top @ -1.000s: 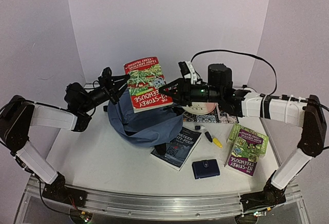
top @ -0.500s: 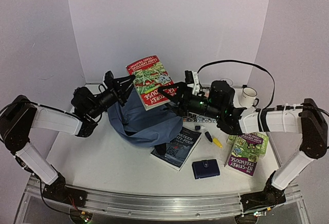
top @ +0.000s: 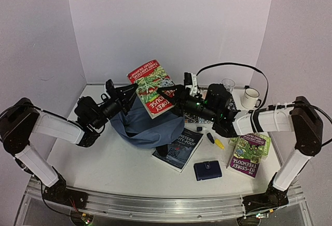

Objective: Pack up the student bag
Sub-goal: Pass from the left arm to the right, then adjust the book in the student bag.

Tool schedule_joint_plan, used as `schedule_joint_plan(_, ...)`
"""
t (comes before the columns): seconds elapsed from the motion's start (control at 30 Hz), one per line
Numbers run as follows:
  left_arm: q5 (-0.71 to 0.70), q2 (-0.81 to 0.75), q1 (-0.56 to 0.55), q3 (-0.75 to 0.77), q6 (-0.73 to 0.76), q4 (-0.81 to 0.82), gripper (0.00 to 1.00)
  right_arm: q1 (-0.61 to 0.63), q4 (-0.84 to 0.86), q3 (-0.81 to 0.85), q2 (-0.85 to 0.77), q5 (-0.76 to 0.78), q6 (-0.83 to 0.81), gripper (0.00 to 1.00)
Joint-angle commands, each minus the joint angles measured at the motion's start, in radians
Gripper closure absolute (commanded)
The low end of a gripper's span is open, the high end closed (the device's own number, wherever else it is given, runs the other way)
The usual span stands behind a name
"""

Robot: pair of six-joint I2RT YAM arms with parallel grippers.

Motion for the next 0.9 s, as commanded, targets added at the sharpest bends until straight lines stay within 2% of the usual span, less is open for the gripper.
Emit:
schedule_joint_plan(0.0,-0.063,-0.064,0.017,-0.066,0.071,0.321,0.77,-0.003,0.216,0.006,-0.047,0.004,-0.01,1.0)
schedule_joint_plan(0.13,-0.046,-0.139,0.053,-0.111,0.192,0.181,0.49,-0.026,0.215,-0.021,-0.085,0.007,-0.01,1.0)
schedule_joint_plan(0.27,-0.01,-0.252,0.095,-0.085,0.395,-0.151,0.36,-0.067,0.186,-0.079,-0.144,0.018,-0.02,1.0)
schedule_joint_plan(0.47,0.061,-0.301,0.118,0.096,0.758,-0.71,0.27,-0.13,0.058,-0.158,-0.255,0.04,-0.061,1.0)
schedule_joint_plan(0.7,0.143,-0.176,0.123,0.338,1.074,-1.15,0.24,-0.186,-0.12,-0.216,-0.374,0.08,-0.118,1.0)
schedule_joint_plan(0.87,0.194,-0.038,0.114,0.481,1.265,-1.399,0.23,-0.194,-0.226,-0.231,-0.42,0.095,-0.156,1.0)
